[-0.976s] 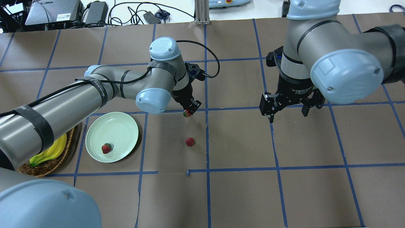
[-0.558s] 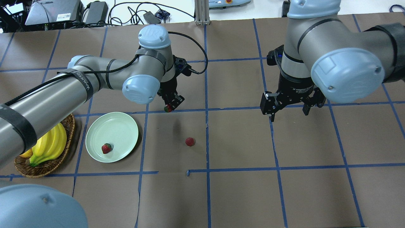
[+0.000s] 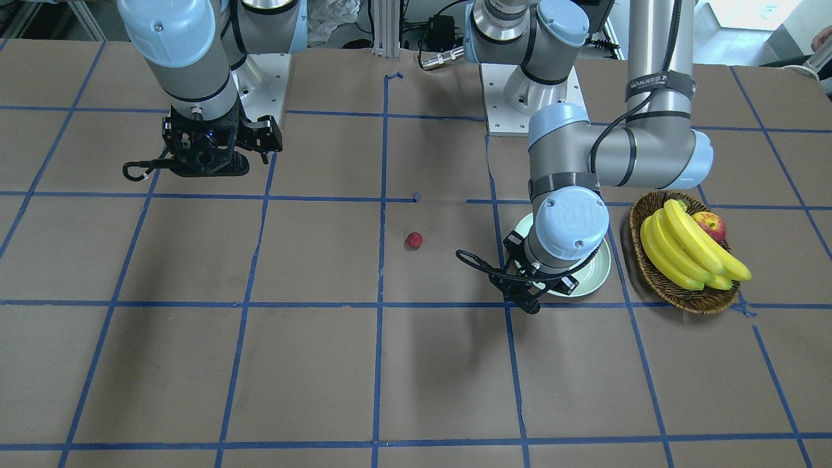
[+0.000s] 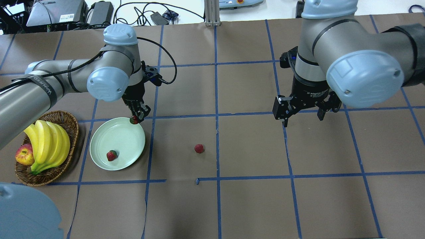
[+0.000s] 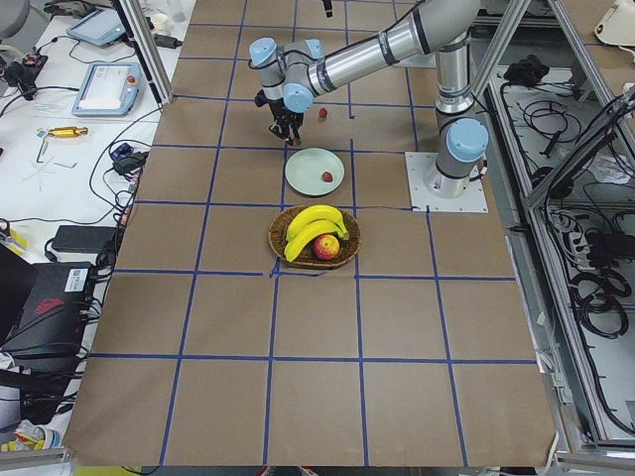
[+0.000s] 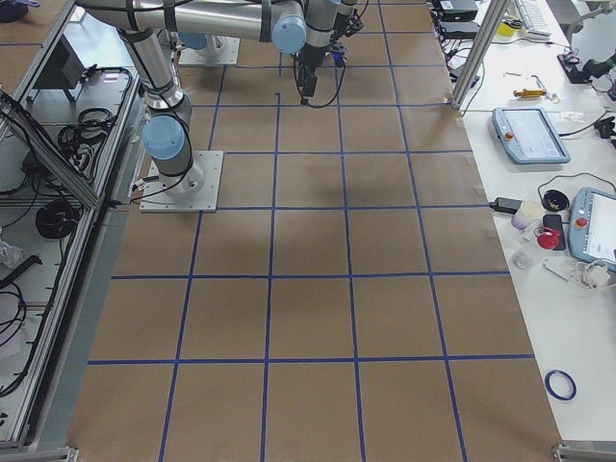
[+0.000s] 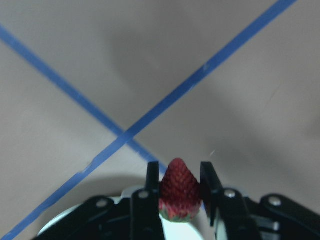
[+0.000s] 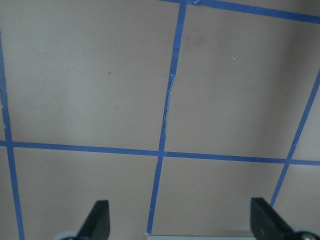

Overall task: Collect all strawberries into plate
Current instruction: 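Carry the strawberry with the left gripper over the plate, then lower and open the left gripper to release the strawberry on the plate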

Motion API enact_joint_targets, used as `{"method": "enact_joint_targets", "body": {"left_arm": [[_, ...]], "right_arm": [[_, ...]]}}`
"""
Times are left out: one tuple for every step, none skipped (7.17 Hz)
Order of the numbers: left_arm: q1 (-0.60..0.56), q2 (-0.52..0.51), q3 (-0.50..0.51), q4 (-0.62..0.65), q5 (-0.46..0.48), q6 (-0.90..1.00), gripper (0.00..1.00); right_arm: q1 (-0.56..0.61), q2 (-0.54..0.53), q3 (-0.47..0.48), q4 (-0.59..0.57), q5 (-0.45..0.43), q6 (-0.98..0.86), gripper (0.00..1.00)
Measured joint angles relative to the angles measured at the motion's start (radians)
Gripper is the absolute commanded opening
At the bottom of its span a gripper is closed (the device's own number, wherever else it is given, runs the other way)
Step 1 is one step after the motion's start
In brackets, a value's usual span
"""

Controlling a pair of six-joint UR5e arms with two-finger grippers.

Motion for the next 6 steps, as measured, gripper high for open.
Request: {"method": "enact_joint_targets", "body": {"left_arm": [[0.046, 0.003, -0.031, -0.002, 0.046, 0.069, 0.47], [0.08, 0.005, -0.055, -0.003, 0.069, 0.107, 0.99], [0.097, 0.006, -0.068, -0.002, 0.074, 0.097, 1.0], [0.103, 0.005, -0.071, 0.0, 0.074, 0.069, 1.0], [0.103, 0.007, -0.069, 0.005, 0.074, 0.053, 1.0], [0.101, 0.012, -0.064, 0.009, 0.067, 0.045, 1.0]], "right_arm": [[0.0, 0.003, 0.0, -0.003, 0.0, 0.0, 1.0], [0.0, 0.008, 0.0, -0.006, 0.0, -0.001, 1.0], [0.0, 0.012, 0.0, -0.01, 0.0, 0.0, 1.0], [0.0, 0.015, 0.0, -0.014, 0.001, 0.0, 1.0], [0.0, 0.017, 0.0, -0.015, 0.0, 0.001, 1.0], [0.0, 0.018, 0.0, -0.016, 0.0, 0.001, 1.0]]}}
